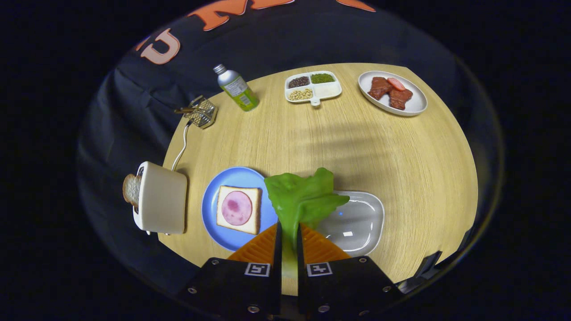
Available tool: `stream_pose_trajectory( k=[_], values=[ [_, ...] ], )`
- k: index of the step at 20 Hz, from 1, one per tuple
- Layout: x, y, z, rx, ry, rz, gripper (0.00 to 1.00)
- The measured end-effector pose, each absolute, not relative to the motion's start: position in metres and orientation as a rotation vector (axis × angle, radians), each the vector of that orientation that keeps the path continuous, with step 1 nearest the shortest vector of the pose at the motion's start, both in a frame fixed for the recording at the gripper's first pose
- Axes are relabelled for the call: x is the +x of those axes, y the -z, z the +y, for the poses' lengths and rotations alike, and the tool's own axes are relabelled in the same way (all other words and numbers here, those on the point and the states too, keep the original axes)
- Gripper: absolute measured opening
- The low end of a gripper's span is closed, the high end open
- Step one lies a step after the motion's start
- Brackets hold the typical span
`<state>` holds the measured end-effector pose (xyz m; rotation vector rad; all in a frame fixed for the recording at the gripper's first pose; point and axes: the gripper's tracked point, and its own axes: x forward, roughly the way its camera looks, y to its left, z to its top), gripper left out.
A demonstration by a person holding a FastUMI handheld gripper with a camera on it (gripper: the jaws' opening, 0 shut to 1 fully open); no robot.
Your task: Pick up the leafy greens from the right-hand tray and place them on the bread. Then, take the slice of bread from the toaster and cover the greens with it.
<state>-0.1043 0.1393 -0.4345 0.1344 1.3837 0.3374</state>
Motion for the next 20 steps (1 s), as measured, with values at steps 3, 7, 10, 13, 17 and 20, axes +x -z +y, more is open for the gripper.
stream_pose_trajectory(
  k=[3,7,10,13,17,20],
  values=[
    [-0.105,0.428,0.159,0.121,-0.389,1.381,0.16],
    [-0.107,0.430,0.187,0.122,-0.439,1.394,0.16],
    [-0.108,0.437,0.204,0.112,-0.460,1.407,0.16],
    [-0.109,0.441,0.220,0.124,-0.477,1.420,0.16],
    [-0.108,0.450,0.237,0.139,-0.493,1.440,0.16],
    [-0.106,0.461,0.240,0.123,-0.485,1.457,0.16]
  ],
)
